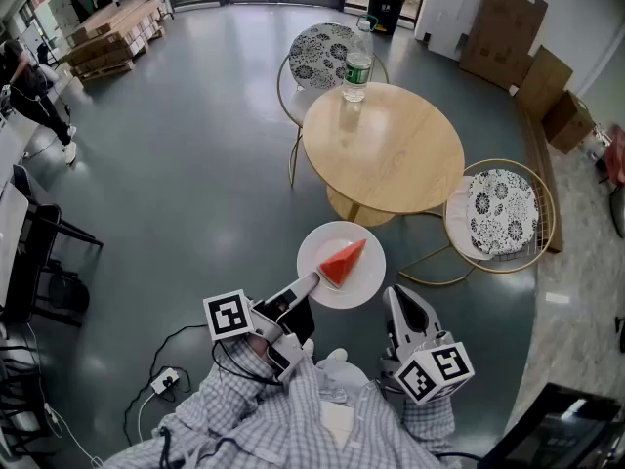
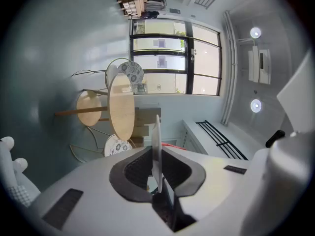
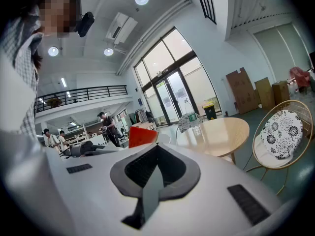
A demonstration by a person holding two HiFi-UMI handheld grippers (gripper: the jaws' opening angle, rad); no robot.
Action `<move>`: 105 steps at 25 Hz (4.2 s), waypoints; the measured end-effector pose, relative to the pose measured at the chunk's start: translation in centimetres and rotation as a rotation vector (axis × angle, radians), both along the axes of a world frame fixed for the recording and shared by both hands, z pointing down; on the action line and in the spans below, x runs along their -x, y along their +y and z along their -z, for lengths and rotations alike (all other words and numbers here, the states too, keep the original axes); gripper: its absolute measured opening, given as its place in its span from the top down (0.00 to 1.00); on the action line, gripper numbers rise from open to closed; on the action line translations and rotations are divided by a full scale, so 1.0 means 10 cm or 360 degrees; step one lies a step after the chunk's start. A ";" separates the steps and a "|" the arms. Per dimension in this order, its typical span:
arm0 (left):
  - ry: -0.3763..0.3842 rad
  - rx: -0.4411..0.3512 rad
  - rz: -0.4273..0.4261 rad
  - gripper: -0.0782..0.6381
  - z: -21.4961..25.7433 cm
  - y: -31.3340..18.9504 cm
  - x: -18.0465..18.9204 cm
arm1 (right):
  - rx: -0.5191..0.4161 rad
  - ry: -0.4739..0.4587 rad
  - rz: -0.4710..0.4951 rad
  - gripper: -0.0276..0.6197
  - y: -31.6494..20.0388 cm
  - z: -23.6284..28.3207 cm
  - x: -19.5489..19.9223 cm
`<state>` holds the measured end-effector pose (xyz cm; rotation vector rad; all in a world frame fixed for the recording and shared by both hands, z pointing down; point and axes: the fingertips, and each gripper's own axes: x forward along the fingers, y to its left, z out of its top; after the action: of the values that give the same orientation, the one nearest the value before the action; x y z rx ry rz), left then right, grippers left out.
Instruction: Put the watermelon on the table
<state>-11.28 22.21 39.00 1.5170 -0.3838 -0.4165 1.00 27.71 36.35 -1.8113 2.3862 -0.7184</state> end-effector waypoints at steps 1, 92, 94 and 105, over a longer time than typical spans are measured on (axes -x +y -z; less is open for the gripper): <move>0.0001 0.0001 0.0003 0.83 0.00 -0.01 0.00 | 0.0000 0.0001 0.0003 0.94 -0.01 0.00 0.00; -0.0006 -0.0039 0.0341 0.83 0.00 -1.62 -0.93 | 0.0250 -0.0486 0.0227 0.85 -1.94 -0.19 -0.86; -0.0001 -0.0039 0.0362 0.83 -0.01 -1.66 -0.99 | 0.0265 -0.0500 0.0221 0.85 -2.00 -0.20 -0.93; 0.0020 -0.0023 0.0450 0.83 -0.05 -1.68 -0.97 | 0.0353 -0.0692 0.0245 0.81 -2.06 -0.24 -0.90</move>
<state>-1.61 5.39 39.46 1.4777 -0.5897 -0.6515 10.01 7.14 38.73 -1.3572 2.2333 -1.2882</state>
